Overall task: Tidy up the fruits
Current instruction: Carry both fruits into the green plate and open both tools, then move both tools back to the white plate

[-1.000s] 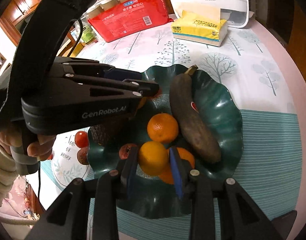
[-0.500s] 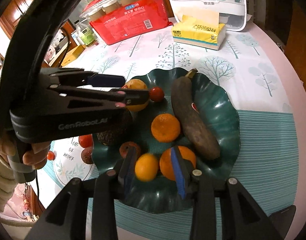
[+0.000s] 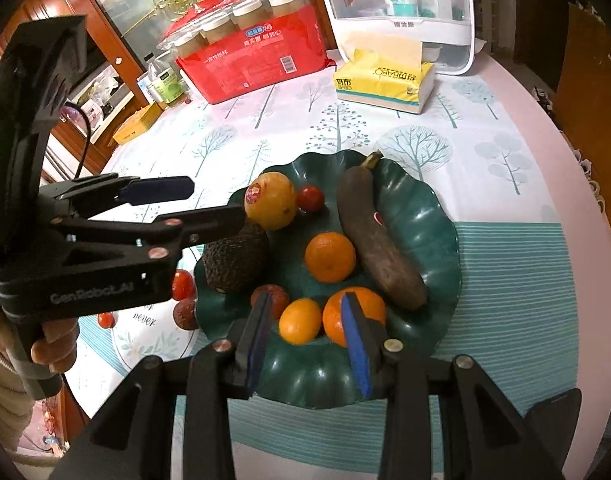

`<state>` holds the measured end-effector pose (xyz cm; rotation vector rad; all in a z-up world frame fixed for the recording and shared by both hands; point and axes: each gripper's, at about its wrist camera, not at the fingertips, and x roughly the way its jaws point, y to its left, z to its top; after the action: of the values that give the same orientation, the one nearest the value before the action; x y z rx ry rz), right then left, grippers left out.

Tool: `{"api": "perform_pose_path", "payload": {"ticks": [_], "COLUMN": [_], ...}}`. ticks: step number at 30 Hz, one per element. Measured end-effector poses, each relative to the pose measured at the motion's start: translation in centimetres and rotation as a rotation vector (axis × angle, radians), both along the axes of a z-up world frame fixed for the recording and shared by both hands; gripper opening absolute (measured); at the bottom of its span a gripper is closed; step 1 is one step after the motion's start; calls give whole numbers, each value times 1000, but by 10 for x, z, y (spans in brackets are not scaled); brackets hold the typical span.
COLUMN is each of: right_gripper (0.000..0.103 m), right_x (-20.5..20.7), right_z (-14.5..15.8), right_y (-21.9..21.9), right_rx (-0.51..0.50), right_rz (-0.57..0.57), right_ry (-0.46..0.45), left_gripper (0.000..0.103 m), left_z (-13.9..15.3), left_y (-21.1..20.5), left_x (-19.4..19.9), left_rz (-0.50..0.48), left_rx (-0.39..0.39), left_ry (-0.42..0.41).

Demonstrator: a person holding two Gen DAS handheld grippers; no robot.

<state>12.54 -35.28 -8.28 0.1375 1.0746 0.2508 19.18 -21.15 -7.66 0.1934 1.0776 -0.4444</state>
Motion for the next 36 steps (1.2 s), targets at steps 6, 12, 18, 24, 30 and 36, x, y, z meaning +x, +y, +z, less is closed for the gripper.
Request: {"api": "perform_pose_path", "payload": {"ticks": [6, 12, 18, 24, 30, 36], "right_gripper": [36, 36, 36, 36, 36, 36], "right_x": [-11, -22, -32, -41, -45, -44], "right_z": [12, 29, 44, 55, 57, 46], "right_y": [6, 16, 37, 68, 105, 134], "right_rx": [-18, -33, -33, -22, -17, -5], "right_rz": [-5, -7, 3, 23, 49, 44], "right_ry": [-22, -55, -89, -111, -121, -106], "left_gripper": [70, 75, 77, 78, 78, 78], "left_z": [11, 29, 52, 69, 77, 63], "left_y": [15, 38, 76, 118, 167, 214], "left_x": [-13, -26, -41, -57, -71, -78], "left_rz": [25, 62, 108, 147, 202, 258], "left_rx": [-32, -51, -73, -75, -59, -31], "left_ry": [-10, -44, -84, -118, -141, -120]}}
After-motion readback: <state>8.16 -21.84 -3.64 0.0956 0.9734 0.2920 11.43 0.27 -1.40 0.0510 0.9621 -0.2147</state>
